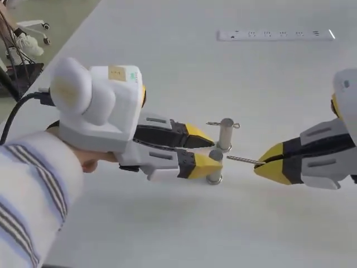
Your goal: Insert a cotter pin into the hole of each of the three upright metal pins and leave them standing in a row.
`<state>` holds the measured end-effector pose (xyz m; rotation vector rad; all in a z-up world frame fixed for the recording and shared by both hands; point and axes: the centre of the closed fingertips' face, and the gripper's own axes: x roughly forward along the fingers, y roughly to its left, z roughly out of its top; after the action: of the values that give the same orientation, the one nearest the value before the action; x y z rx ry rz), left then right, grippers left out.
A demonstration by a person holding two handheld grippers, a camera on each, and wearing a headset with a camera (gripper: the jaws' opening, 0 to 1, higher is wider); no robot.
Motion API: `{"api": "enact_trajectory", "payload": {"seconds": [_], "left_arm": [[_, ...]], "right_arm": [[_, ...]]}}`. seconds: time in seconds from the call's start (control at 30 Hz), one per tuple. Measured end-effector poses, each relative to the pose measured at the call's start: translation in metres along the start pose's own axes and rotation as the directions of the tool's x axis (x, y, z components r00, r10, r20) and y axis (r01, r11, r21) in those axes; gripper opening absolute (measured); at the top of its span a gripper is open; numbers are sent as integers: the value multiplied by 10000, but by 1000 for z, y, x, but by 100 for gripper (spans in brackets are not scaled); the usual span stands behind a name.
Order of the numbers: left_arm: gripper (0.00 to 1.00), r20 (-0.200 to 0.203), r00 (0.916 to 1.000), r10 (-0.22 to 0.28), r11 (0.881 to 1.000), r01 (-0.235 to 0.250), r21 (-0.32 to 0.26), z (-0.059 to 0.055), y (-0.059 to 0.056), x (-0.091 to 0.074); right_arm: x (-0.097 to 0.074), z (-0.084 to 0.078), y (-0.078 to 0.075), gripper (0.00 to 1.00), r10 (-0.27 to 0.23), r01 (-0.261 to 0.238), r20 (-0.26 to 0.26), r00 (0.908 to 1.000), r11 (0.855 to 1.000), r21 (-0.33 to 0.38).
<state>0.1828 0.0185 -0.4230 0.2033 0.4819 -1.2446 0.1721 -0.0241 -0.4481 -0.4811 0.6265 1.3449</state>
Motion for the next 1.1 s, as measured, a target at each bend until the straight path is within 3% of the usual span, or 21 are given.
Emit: {"api": "enact_trajectory", "payload": {"seconds": [0.23, 0.43, 1.1], "left_arm": [[19, -382, 9993, 8, 10000, -4, 91, -8, 2, 4], [10, -453, 9989, 81, 9998, -74, 157, -8, 3, 5], [9, -547, 9984, 129, 9999, -126, 68, -8, 4, 6]], "right_arm": [[4, -1, -1, 0, 18, -17, -30, 10000, 9999, 121], [7, 1, 0, 0, 66, -66, -37, 10000, 10000, 37], [19, 16, 3, 0, -2, 2, 1, 10000, 10000, -13]]}}
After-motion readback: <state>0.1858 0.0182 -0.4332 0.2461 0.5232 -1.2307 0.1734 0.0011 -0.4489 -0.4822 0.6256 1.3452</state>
